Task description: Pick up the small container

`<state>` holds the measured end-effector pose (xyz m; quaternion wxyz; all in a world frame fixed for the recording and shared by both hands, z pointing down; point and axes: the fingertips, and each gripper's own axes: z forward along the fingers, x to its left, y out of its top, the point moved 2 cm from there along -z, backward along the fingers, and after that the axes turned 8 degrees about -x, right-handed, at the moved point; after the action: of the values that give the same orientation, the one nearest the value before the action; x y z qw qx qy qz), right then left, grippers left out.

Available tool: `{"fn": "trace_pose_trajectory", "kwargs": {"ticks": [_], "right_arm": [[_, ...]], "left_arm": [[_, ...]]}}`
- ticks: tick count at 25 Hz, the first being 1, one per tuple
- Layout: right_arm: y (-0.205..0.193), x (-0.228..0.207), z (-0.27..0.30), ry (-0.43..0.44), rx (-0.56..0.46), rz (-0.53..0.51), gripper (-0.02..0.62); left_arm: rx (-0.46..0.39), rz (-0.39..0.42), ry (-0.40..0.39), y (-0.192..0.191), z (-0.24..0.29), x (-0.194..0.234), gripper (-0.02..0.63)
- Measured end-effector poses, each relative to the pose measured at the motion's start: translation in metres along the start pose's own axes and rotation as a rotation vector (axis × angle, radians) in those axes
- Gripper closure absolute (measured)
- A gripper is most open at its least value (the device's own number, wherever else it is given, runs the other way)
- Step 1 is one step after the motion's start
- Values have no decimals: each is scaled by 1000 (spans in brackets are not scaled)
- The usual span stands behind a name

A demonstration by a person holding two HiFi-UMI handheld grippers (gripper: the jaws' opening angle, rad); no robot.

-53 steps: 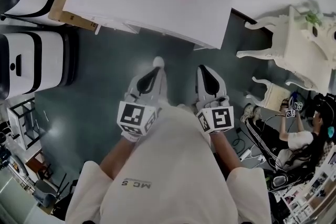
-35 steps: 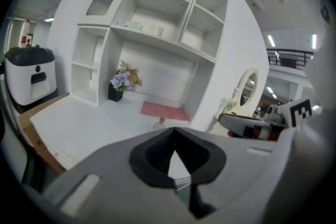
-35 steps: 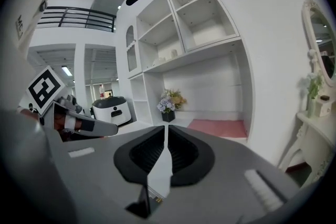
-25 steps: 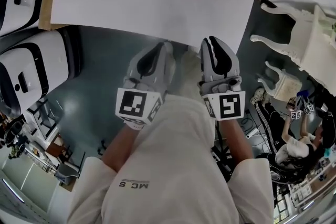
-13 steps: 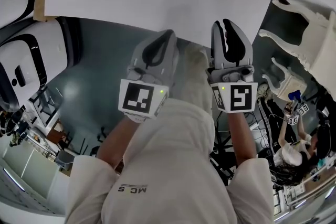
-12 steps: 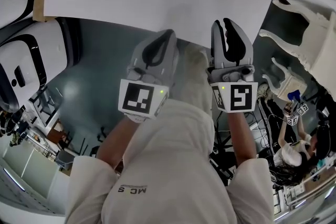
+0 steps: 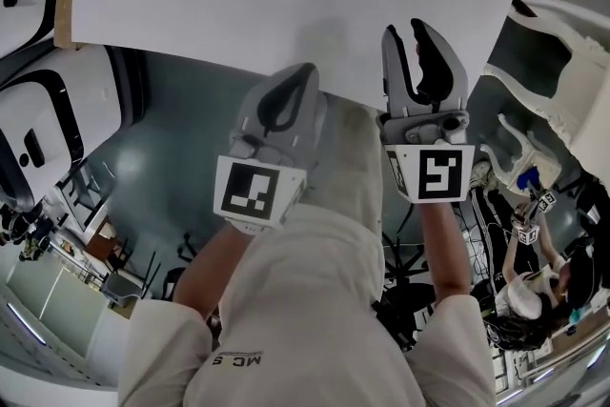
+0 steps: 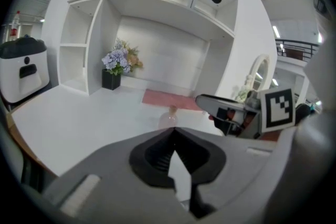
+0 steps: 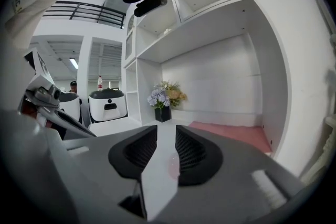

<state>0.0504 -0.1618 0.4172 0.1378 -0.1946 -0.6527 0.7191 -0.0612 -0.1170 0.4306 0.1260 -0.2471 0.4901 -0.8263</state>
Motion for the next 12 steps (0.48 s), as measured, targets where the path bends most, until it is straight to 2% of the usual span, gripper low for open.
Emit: {"fn": "trace_pose_trajectory", "kwargs": {"ticks": [12], "right_arm": [[-48, -15, 47, 9, 17, -35, 438]], "left_arm": [[24, -27, 20, -18, 28, 21, 606]]}}
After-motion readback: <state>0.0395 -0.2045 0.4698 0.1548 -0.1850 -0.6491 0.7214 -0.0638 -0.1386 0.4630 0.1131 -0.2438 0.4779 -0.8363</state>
